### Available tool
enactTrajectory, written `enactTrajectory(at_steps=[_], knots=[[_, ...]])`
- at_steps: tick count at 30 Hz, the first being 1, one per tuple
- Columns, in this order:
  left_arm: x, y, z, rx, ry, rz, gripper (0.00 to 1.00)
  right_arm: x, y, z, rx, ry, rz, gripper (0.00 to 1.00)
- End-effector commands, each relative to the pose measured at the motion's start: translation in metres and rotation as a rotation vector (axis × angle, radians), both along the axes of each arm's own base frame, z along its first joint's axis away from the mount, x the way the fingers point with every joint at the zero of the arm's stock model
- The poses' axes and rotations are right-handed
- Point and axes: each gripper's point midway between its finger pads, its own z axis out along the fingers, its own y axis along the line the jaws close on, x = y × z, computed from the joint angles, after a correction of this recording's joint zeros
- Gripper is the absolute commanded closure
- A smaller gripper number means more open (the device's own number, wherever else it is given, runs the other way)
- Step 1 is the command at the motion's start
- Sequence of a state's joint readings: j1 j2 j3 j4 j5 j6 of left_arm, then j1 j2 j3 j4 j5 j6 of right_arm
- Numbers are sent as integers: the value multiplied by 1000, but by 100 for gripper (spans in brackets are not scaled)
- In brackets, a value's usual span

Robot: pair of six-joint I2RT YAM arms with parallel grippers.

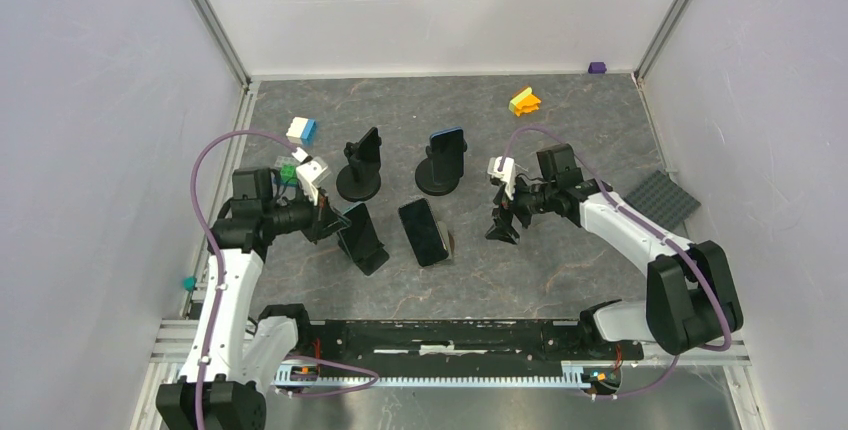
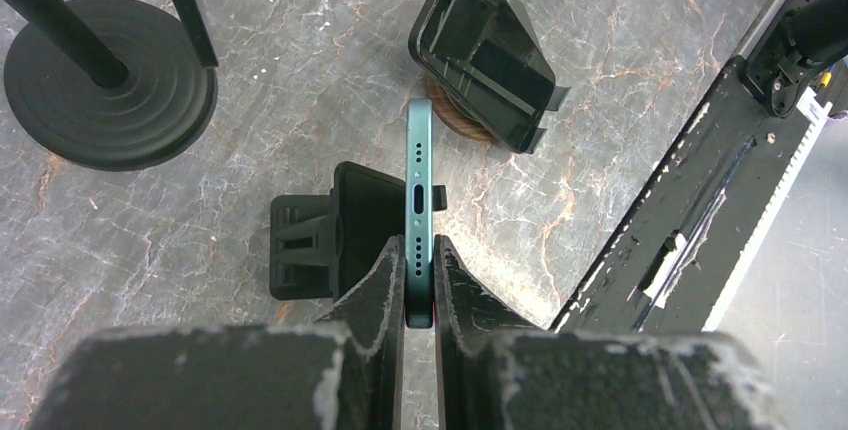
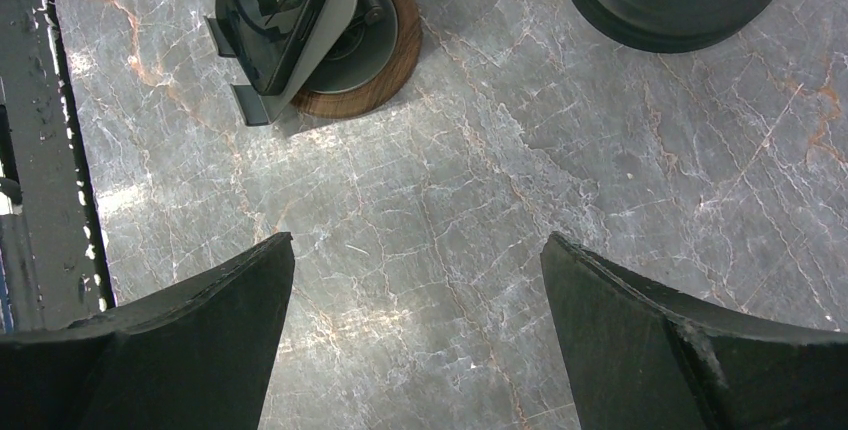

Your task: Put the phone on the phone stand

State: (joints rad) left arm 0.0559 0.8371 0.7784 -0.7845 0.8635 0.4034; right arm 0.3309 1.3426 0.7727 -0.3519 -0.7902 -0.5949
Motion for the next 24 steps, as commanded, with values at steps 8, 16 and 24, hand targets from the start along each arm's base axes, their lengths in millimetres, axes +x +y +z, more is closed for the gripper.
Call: enactTrajectory(at_steps=[8,16,24], knots=[[11,6,-7,59,-118,-26,92,11,6,9,6,-39,-2,3],[19,15,-7,97,-114,39,84,9,8,5,-2,-30,5,3],[23,21,-11,119,-111,78,73,8,8,4,-6,-30,9,3]])
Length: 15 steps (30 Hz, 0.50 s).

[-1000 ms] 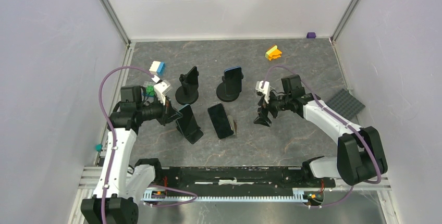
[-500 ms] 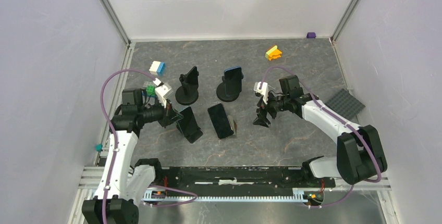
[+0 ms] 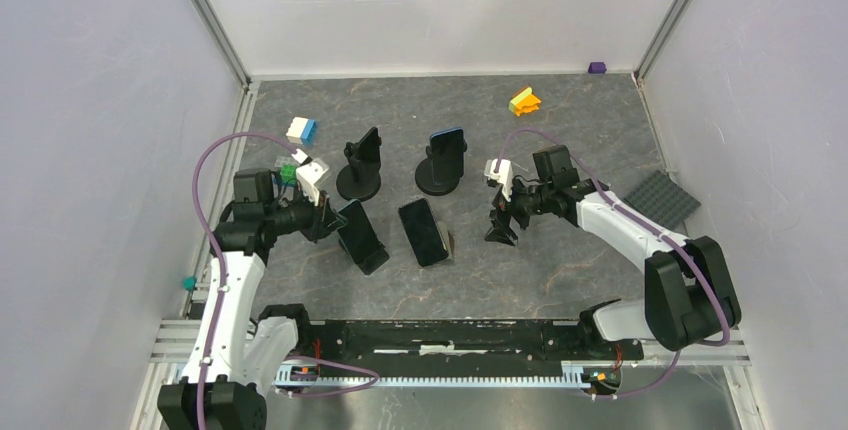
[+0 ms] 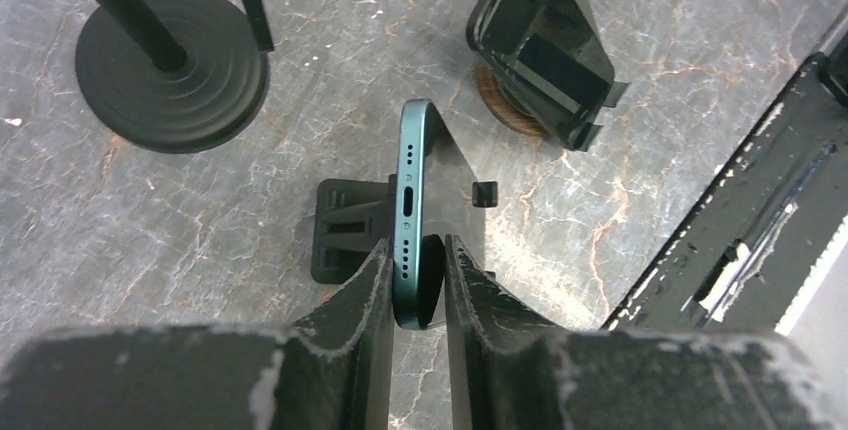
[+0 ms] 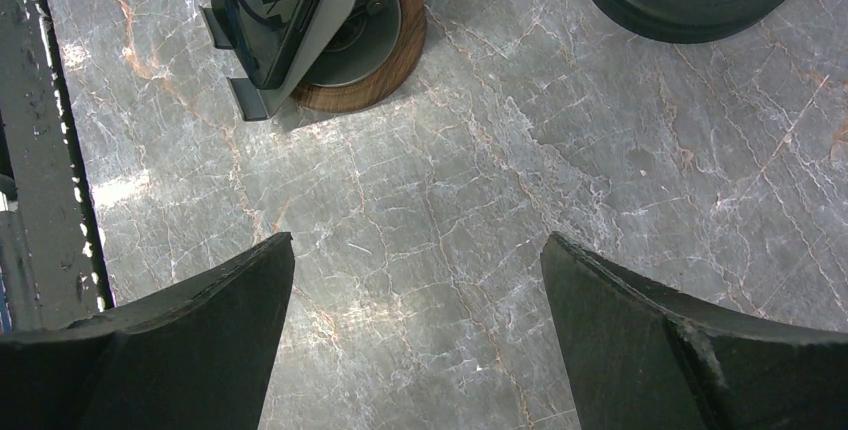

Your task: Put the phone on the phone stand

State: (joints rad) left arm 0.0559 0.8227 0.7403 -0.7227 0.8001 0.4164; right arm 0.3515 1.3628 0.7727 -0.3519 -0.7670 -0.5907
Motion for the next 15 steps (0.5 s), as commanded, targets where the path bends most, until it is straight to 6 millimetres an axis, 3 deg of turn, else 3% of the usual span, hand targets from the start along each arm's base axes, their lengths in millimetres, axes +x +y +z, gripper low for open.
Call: enactTrajectory(at_steps=[1,15], knots=[[14,13,-2,70,-66,46,71,10,6,11,18,-45,6,3],[18,23,-13,134,-86,62,65,9,9,8,10,-36,13,3]])
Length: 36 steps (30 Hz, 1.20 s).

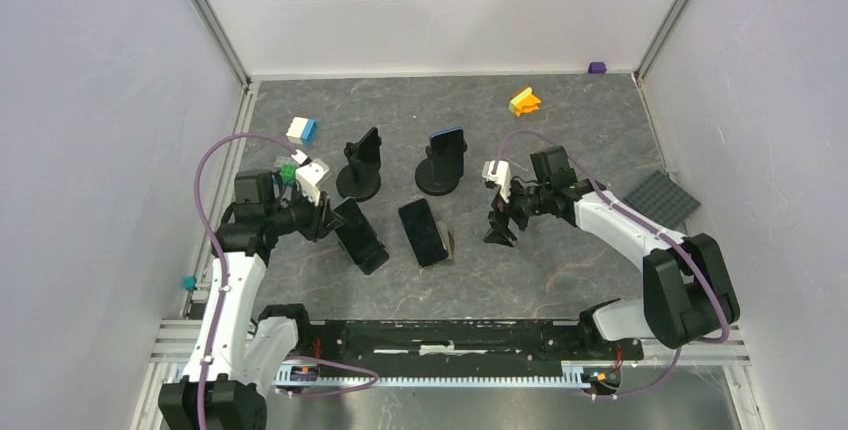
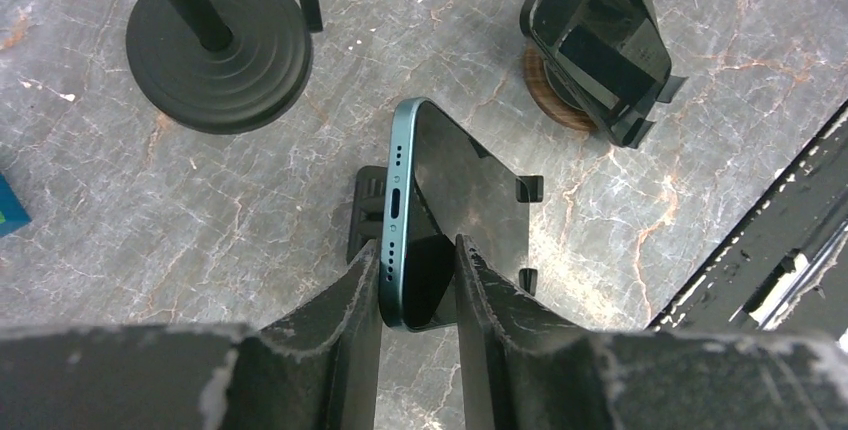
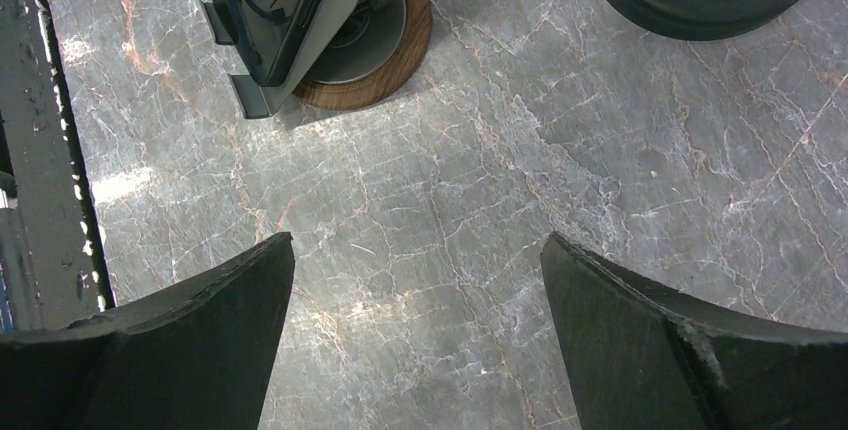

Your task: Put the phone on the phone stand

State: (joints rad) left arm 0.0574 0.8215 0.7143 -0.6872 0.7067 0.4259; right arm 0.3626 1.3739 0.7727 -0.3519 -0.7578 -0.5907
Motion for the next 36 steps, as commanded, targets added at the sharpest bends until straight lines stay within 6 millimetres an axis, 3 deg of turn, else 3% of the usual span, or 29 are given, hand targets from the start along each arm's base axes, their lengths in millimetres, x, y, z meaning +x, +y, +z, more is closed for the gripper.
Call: enactTrajectory(at_steps=[1,22,36], knots=[[10,9,-1,67,-76,-1,64,10,7,11,19,-40,6,3],[17,26,-24,171,-124,31,59,7,23,8,-5,-46,55,3],[17,23,-17,168,-162,16,55,6,25,5,-15,-44,66,2]])
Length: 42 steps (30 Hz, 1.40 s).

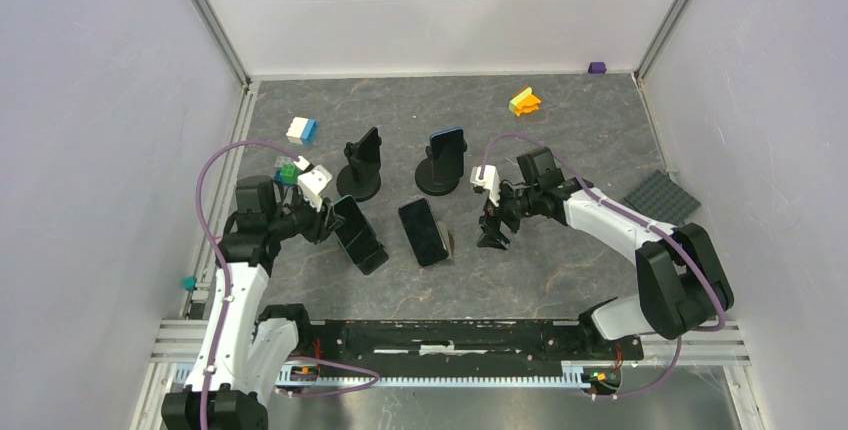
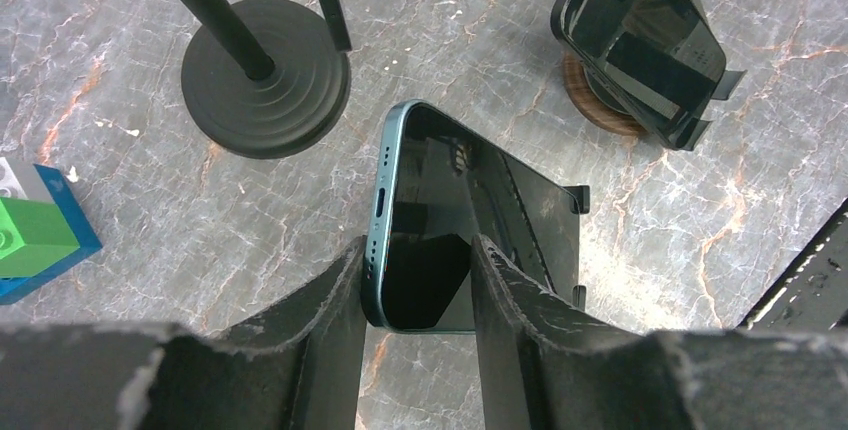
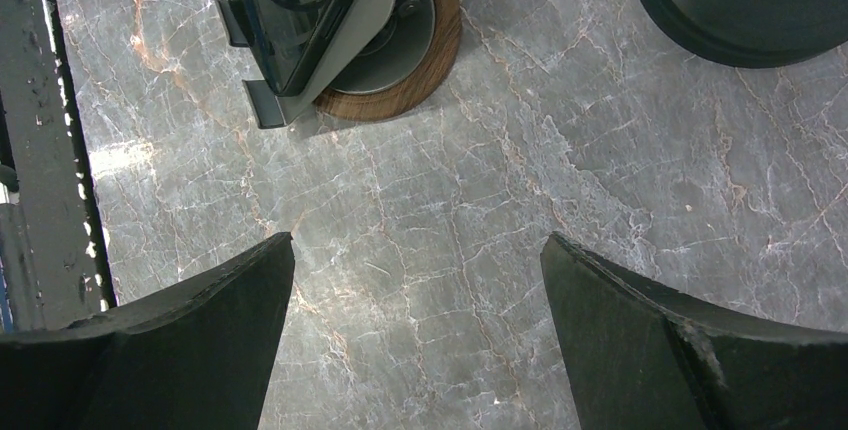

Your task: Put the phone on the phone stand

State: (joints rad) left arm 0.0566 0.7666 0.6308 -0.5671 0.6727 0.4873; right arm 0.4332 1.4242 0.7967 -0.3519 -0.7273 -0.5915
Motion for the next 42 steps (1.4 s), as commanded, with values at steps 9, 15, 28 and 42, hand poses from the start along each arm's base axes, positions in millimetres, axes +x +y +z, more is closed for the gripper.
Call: enactTrajectory(at_steps=[9,15,28,42], knots=[[3,18,-5,112,-51,38,50,11,11,17,24,-64,25,3],[1,18,-2,107,-58,41,45,9,12,16,25,-64,29,3],[7,20,19,101,-93,75,31,8,15,20,28,-77,38,3],[-4,-1,67,-30,-107,35,1,1,37,40,82,-154,75,3]])
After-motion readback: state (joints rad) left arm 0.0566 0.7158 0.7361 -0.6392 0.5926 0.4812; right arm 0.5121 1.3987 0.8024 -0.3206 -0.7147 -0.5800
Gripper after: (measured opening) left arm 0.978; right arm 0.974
